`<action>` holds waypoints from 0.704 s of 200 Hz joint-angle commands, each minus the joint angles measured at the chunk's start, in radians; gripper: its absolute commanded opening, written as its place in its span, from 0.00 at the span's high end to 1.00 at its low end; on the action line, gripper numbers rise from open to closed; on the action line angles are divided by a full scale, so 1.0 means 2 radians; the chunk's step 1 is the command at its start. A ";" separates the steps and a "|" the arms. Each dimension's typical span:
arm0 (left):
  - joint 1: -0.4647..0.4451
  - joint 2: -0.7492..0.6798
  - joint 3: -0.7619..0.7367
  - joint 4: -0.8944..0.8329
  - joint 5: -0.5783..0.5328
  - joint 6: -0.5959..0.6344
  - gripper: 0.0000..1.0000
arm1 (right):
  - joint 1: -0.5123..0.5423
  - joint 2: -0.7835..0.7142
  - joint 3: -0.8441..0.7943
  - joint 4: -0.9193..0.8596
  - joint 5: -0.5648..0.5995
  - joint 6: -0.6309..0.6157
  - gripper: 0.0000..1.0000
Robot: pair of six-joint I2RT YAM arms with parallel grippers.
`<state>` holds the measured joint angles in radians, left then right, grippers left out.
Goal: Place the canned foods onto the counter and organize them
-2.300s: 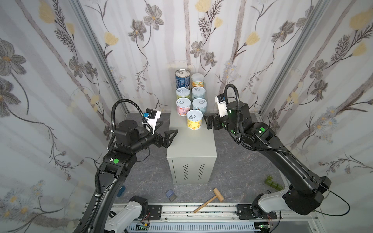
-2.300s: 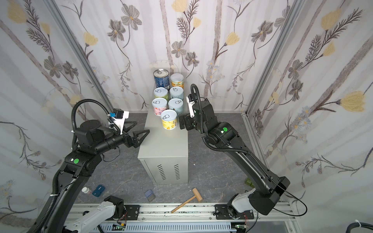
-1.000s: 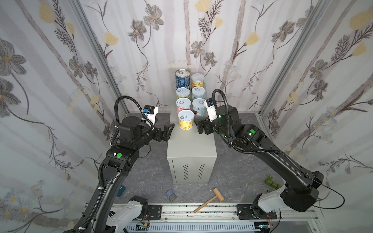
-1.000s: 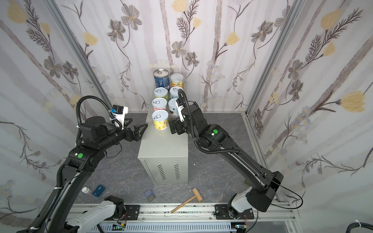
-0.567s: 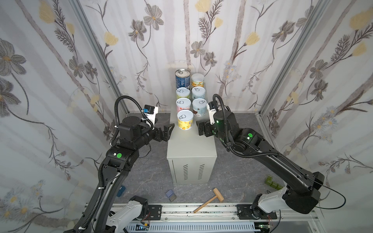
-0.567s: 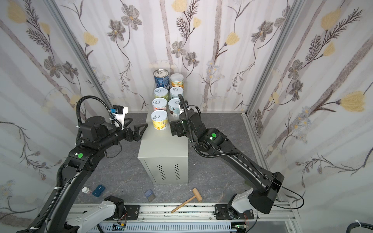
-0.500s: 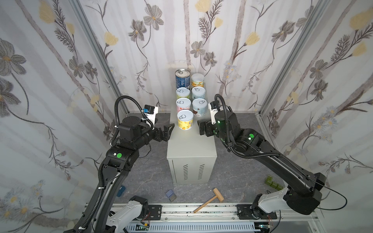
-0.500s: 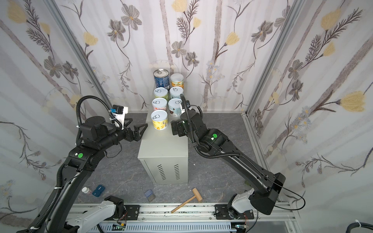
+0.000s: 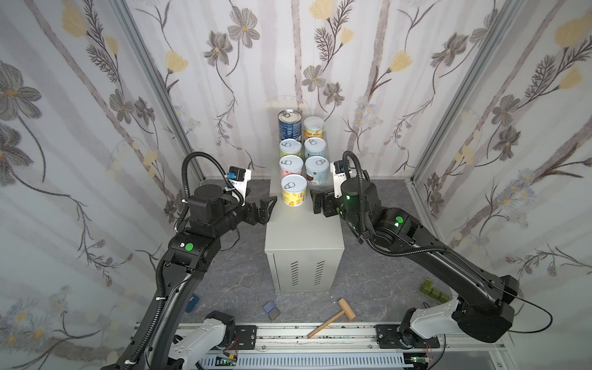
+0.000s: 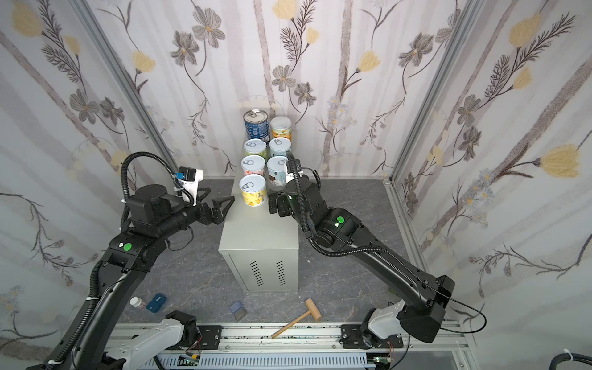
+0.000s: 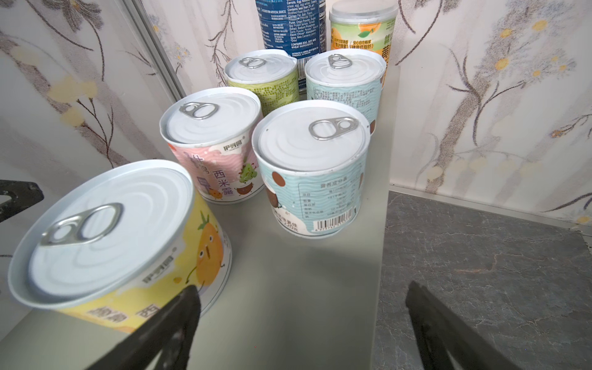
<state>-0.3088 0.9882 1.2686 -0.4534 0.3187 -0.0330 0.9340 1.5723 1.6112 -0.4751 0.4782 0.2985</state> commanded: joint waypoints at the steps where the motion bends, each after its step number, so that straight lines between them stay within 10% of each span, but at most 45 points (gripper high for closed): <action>1: 0.000 -0.002 0.000 0.007 0.005 -0.002 0.00 | 0.004 0.005 0.004 0.023 0.009 0.007 0.00; 141: 0.000 -0.003 -0.001 0.007 0.006 -0.001 0.00 | 0.015 0.008 0.006 0.029 0.017 0.010 0.00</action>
<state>-0.3088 0.9859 1.2675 -0.4534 0.3191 -0.0334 0.9627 1.5837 1.6176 -0.4480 0.4950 0.3061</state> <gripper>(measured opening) 0.997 0.995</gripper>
